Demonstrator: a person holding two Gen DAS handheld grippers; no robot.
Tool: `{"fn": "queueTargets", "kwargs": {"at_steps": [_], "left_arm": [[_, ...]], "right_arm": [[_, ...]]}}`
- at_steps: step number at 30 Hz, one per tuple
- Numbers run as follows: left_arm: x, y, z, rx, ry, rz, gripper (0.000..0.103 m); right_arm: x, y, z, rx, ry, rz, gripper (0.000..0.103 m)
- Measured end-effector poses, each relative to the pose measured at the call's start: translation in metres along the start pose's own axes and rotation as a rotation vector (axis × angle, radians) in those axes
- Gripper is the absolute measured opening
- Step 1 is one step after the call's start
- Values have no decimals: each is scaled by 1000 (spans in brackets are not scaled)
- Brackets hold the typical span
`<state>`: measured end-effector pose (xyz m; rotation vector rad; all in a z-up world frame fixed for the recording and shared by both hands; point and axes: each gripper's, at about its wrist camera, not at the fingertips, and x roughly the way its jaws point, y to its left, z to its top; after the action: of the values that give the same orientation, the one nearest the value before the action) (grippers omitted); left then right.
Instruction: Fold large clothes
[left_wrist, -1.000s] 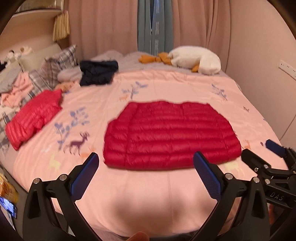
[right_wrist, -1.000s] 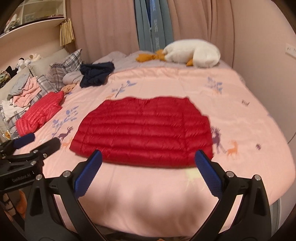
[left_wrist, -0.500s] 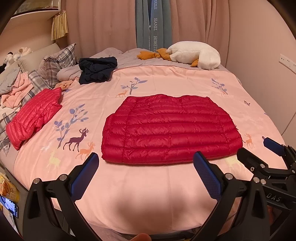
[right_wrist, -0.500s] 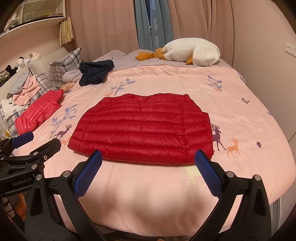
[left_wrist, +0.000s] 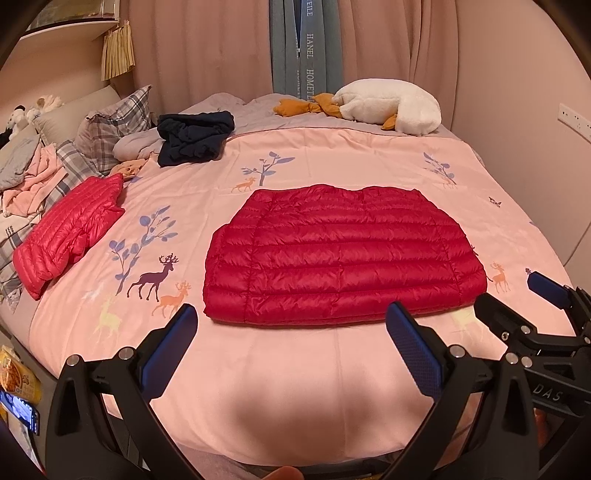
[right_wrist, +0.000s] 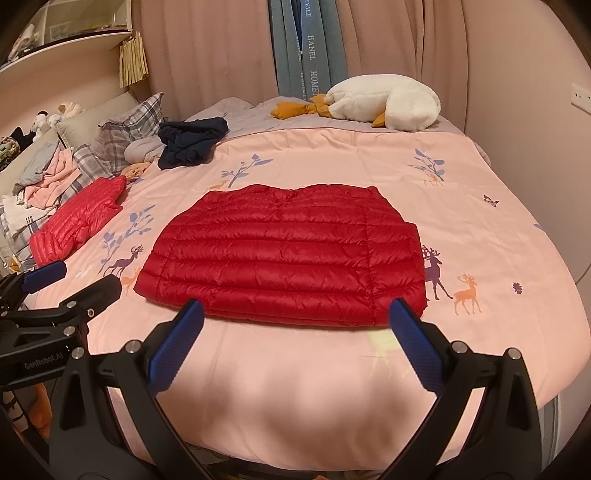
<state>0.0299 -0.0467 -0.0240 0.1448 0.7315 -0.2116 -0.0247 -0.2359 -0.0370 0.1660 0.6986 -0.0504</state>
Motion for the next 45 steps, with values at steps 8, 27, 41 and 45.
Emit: {"fn": "queueTargets", "kwargs": {"at_steps": [8,27,41,45], "left_arm": [[-1,1,0,-1,-3,0,102],[-2,1,1,2,-6,1,102],[-4,-1,3,10,-9,2,102],[-4,-1,3,9,-9,0,102]], "right_arm": [[0,-1,1,2,-3,-8,101],[-3,-4,5,2,-9,-13,101],[-4,-4,6,2,-9,-15,101],[-4,-3,5,3,-9,-17,101]]}}
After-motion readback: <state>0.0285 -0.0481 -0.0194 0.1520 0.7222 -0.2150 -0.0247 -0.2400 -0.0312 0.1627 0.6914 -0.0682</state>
